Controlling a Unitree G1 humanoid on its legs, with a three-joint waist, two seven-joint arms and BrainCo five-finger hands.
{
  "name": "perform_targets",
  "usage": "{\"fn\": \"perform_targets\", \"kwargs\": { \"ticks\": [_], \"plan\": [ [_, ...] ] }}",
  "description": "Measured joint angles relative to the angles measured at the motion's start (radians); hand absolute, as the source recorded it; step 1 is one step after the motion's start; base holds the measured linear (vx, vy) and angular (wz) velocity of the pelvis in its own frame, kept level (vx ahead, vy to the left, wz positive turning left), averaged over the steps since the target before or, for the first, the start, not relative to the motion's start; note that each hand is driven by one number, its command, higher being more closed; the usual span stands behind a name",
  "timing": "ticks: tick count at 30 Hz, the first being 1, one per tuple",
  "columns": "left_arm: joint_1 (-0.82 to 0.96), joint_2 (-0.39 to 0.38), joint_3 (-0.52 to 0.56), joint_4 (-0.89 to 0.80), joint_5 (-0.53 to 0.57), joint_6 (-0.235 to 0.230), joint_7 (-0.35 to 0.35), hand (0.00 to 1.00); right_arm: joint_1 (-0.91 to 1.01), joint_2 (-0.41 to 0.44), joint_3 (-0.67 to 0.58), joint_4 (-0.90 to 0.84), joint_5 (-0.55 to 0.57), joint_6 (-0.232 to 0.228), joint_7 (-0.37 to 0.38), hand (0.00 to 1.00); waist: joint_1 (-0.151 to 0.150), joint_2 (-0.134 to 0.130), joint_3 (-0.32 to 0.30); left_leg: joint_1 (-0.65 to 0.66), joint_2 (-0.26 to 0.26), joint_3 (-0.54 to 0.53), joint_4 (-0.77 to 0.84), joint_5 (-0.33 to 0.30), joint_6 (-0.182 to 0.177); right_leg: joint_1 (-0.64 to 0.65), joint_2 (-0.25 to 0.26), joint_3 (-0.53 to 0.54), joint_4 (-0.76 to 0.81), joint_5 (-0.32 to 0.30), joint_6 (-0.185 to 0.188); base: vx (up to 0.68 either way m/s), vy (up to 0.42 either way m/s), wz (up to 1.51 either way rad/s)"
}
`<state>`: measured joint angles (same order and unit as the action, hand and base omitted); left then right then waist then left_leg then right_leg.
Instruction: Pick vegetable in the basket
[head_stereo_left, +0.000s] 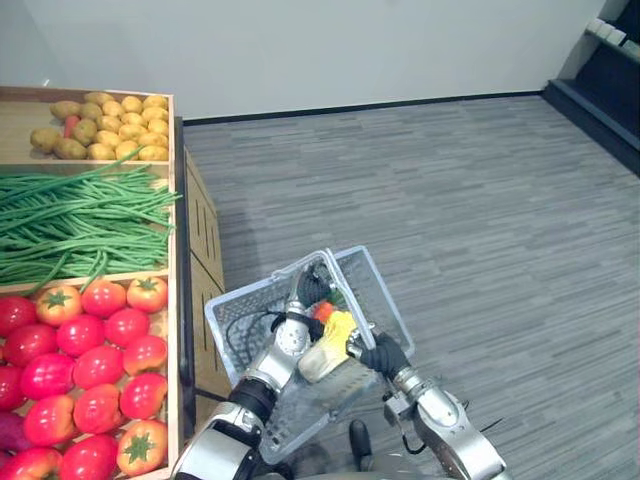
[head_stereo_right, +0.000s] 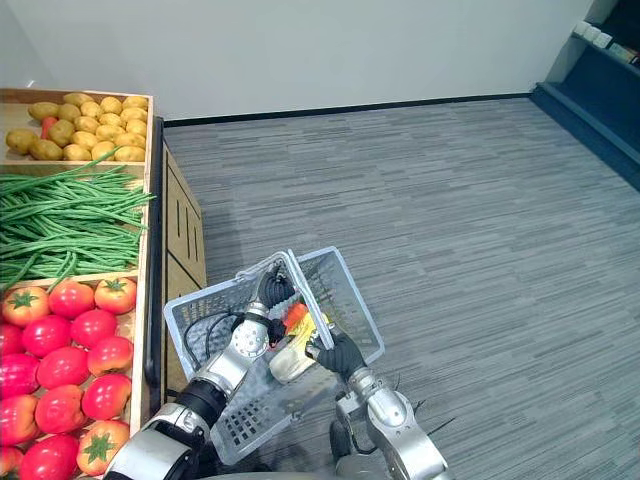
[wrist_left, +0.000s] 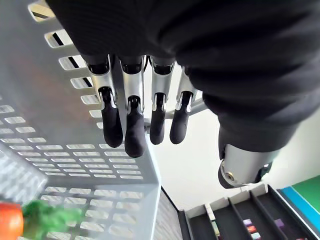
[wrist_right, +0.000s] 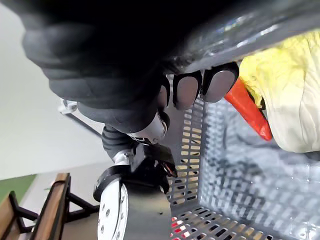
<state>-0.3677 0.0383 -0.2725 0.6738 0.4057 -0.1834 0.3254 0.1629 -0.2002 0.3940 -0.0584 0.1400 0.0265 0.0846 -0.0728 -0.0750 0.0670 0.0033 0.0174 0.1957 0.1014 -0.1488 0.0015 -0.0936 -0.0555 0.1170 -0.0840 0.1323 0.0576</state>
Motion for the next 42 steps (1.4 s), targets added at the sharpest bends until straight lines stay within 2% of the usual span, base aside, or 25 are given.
{"fn": "perform_targets", "kwargs": {
  "ticks": [5, 10, 13, 18, 20, 25, 29, 35, 38, 39, 42],
  "plan": [
    [0.064, 0.018, 0.004, -0.100, -0.001, 0.001, -0.025, 0.00, 0.000, 0.025, -0.053, 0.000, -0.074, 0.000, -0.009, 1.00, 0.001, 0.002, 0.001, -0.002, 0.000, -0.004, 0.000, 0.000, 0.000, 0.001, 0.000, -0.006, -0.003, 0.000, 0.000, 0.00, -0.005, 0.01],
    [0.149, 0.045, 0.010, -0.226, -0.028, -0.002, -0.084, 0.00, -0.006, 0.065, -0.125, 0.000, -0.142, -0.012, -0.044, 1.00, 0.002, 0.003, 0.002, -0.003, 0.000, -0.010, 0.000, 0.002, 0.002, 0.004, -0.001, -0.011, -0.003, 0.000, 0.000, 0.00, -0.002, 0.01],
    [0.198, 0.046, 0.008, -0.315, -0.091, -0.003, -0.118, 0.00, -0.008, 0.080, -0.156, 0.000, -0.164, -0.019, -0.078, 1.00, 0.002, 0.006, 0.004, -0.003, -0.002, -0.029, 0.000, 0.008, 0.004, 0.013, -0.005, -0.031, -0.004, -0.002, 0.001, -0.02, -0.011, 0.20],
    [0.281, 0.046, 0.008, -0.437, -0.237, -0.031, -0.163, 0.00, -0.009, 0.116, -0.238, 0.000, -0.172, -0.019, -0.152, 1.00, 0.032, 0.023, 0.000, -0.005, -0.006, -0.051, 0.000, 0.015, 0.004, 0.022, -0.011, -0.046, -0.003, -0.003, 0.001, -0.04, -0.009, 0.13],
    [0.313, 0.044, 0.011, -0.475, -0.272, -0.034, -0.173, 0.00, -0.009, 0.129, -0.259, 0.001, -0.173, -0.019, -0.171, 1.00, 0.034, 0.028, -0.004, -0.005, -0.013, -0.059, -0.004, 0.018, 0.005, 0.024, -0.014, -0.062, -0.003, -0.003, 0.002, -0.03, -0.002, 0.12],
    [0.393, 0.041, 0.117, -0.593, -0.338, -0.037, -0.166, 0.00, -0.014, 0.153, -0.369, 0.001, -0.186, -0.019, -0.211, 1.00, 0.035, 0.029, -0.004, 0.002, -0.018, -0.066, -0.023, 0.031, 0.006, 0.026, -0.017, -0.067, -0.002, -0.003, 0.002, -0.02, -0.003, 0.05],
    [0.440, 0.044, 0.234, -0.691, -0.407, -0.051, -0.163, 0.00, -0.014, 0.153, -0.462, 0.034, -0.199, -0.019, -0.216, 1.00, 0.037, 0.031, -0.006, 0.011, -0.018, -0.084, -0.032, 0.037, 0.005, 0.039, -0.019, -0.087, -0.001, -0.007, 0.001, -0.01, -0.013, 0.12],
    [0.503, 0.050, 0.363, -0.664, -0.414, -0.061, -0.141, 0.00, -0.003, 0.146, -0.548, 0.195, -0.231, -0.019, -0.209, 1.00, 0.061, 0.049, -0.029, 0.013, -0.014, -0.096, -0.030, 0.037, 0.005, 0.047, -0.021, -0.092, 0.000, -0.011, 0.001, -0.01, -0.006, 0.06],
    [0.526, 0.059, 0.397, -0.546, -0.412, -0.059, -0.144, 0.00, 0.010, 0.133, -0.559, 0.284, -0.239, -0.019, -0.181, 1.00, 0.062, 0.048, -0.030, 0.014, -0.014, -0.104, -0.029, 0.037, 0.004, 0.056, -0.022, -0.108, -0.001, -0.012, 0.001, -0.06, -0.014, 0.11],
    [0.541, 0.068, 0.404, -0.451, -0.403, -0.040, -0.153, 0.00, 0.038, 0.126, -0.559, 0.350, -0.251, -0.019, -0.146, 1.00, 0.063, 0.048, -0.030, 0.012, -0.013, -0.111, -0.030, 0.038, 0.001, 0.056, -0.023, -0.117, -0.001, -0.012, 0.001, -0.09, -0.027, 0.12],
    [0.552, 0.066, 0.415, -0.417, -0.374, -0.037, -0.180, 0.00, 0.054, 0.126, -0.559, 0.375, -0.269, -0.019, -0.135, 1.00, 0.064, 0.047, -0.031, 0.011, -0.013, -0.111, -0.031, 0.039, 0.001, 0.055, -0.024, -0.119, -0.002, -0.012, 0.001, -0.02, -0.007, 0.03]
  ]
}}
